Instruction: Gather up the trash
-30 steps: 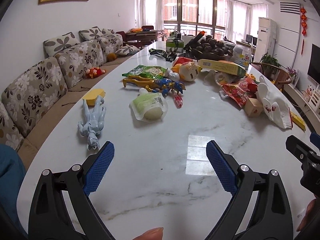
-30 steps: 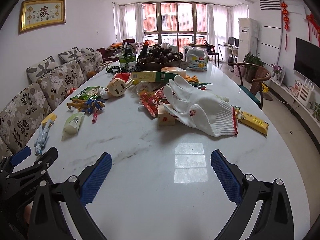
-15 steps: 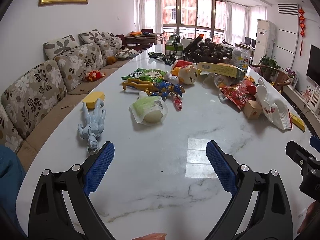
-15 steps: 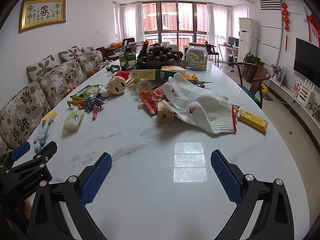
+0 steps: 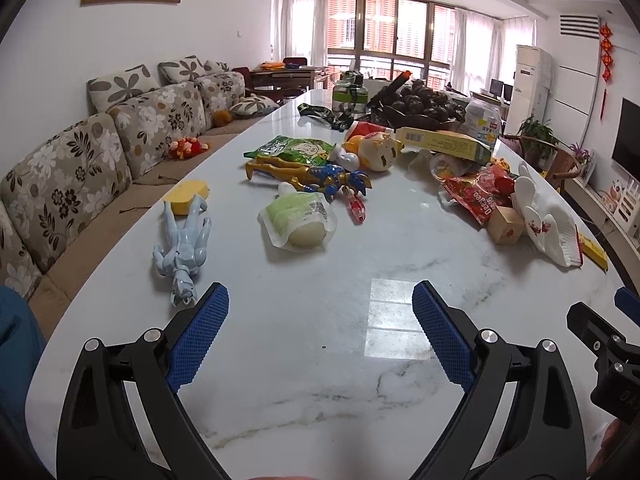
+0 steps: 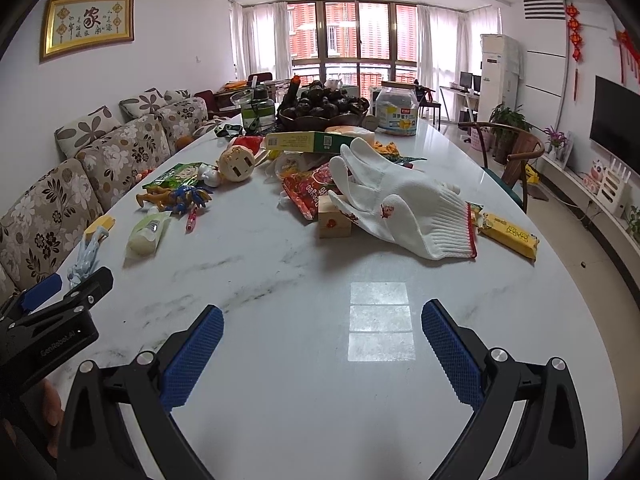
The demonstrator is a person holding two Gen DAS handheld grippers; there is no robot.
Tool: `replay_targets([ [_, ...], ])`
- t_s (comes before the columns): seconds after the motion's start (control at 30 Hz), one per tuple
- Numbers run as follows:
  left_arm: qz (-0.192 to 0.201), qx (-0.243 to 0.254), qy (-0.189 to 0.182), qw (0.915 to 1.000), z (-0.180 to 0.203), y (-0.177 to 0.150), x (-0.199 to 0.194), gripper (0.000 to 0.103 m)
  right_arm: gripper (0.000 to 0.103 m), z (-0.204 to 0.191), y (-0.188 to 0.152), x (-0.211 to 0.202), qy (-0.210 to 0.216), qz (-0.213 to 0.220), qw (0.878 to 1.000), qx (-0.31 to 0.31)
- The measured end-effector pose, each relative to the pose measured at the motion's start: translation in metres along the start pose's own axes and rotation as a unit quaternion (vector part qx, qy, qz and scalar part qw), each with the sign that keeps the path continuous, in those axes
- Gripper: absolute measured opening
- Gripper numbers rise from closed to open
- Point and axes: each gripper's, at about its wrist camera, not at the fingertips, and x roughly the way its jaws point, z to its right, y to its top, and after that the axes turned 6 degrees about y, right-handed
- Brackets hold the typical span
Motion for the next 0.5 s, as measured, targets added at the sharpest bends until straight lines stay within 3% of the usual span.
replay_targets([
  [0.13, 0.013, -0.010, 0.016, 0.9997, 0.001, -0.002, -0.003, 0.096, 0.098, 0.000, -0.001, 0.000, 0.000, -0.001, 1.000, 0.001],
  [0.23, 0.030, -0.027, -0.002, 0.9992, -0.002, -0.003, -0.007, 0.096, 0.098, 0.002, -0.004, 0.000, 0.000, -0.003, 1.000, 0.005],
  [0.4, 0.042, 0.000, 0.001, 0.9991, 0.006, -0.005, -0.009, 0.096, 0.098, 0.005, -0.007, 0.000, 0.003, -0.005, 1.000, 0.013],
  [0.5, 0.009, 0.005, -0.022, 0.9997, 0.008, -0.003, -0.003, 0.096, 0.098, 0.007, -0.006, -0.001, 0.002, -0.003, 1.000, 0.018],
])
